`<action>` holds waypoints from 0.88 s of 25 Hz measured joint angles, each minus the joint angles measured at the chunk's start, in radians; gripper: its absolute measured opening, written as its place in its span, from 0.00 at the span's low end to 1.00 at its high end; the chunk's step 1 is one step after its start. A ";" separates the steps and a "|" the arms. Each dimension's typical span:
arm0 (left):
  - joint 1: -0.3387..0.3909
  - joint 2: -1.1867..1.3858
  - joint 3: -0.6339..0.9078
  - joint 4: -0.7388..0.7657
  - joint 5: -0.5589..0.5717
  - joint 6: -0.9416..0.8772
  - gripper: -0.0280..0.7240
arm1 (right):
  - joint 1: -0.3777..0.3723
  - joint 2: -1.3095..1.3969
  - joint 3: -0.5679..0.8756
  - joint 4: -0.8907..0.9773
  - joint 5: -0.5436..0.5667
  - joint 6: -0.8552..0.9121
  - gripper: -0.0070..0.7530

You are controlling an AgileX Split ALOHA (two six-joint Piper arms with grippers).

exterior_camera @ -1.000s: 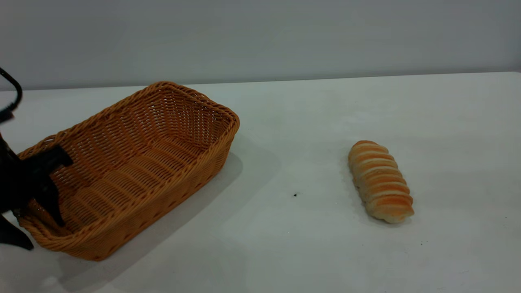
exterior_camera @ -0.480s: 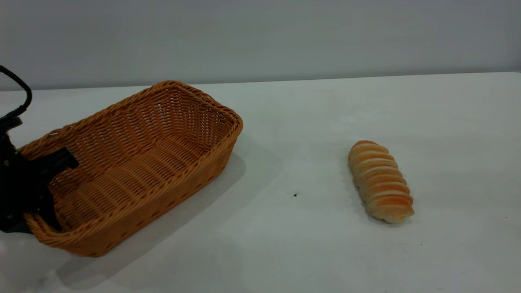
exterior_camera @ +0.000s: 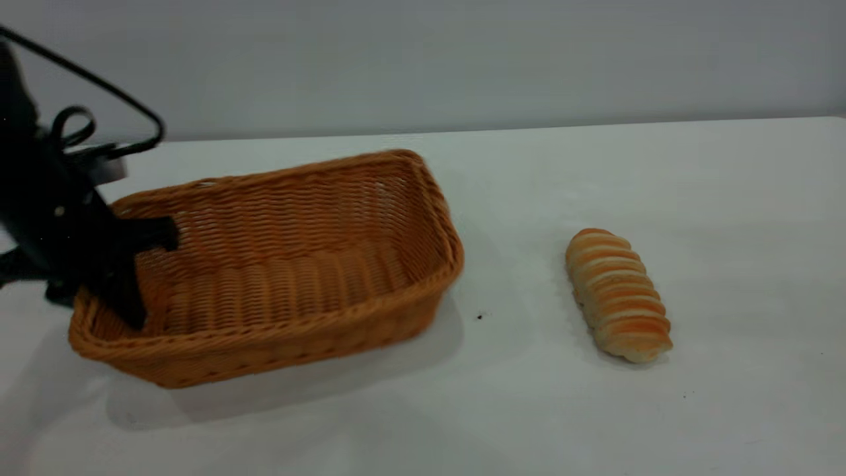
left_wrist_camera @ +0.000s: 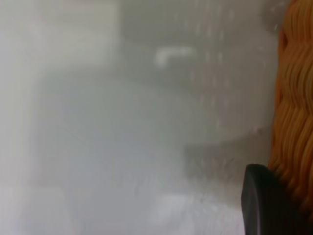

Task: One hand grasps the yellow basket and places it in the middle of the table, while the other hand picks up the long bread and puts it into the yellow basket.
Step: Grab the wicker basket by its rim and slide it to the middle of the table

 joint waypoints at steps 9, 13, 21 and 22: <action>-0.035 0.068 -0.161 0.006 0.138 0.203 0.18 | 0.000 0.000 0.000 0.000 0.000 0.000 0.47; -0.038 0.068 -0.162 0.002 0.156 0.202 0.18 | 0.000 0.000 0.000 0.000 0.000 0.000 0.47; -0.039 0.070 -0.162 0.010 0.199 0.204 0.29 | 0.000 0.000 0.000 0.000 0.000 0.000 0.47; -0.039 0.071 -0.162 0.015 0.210 0.207 0.34 | 0.000 0.000 0.000 0.000 0.000 0.000 0.47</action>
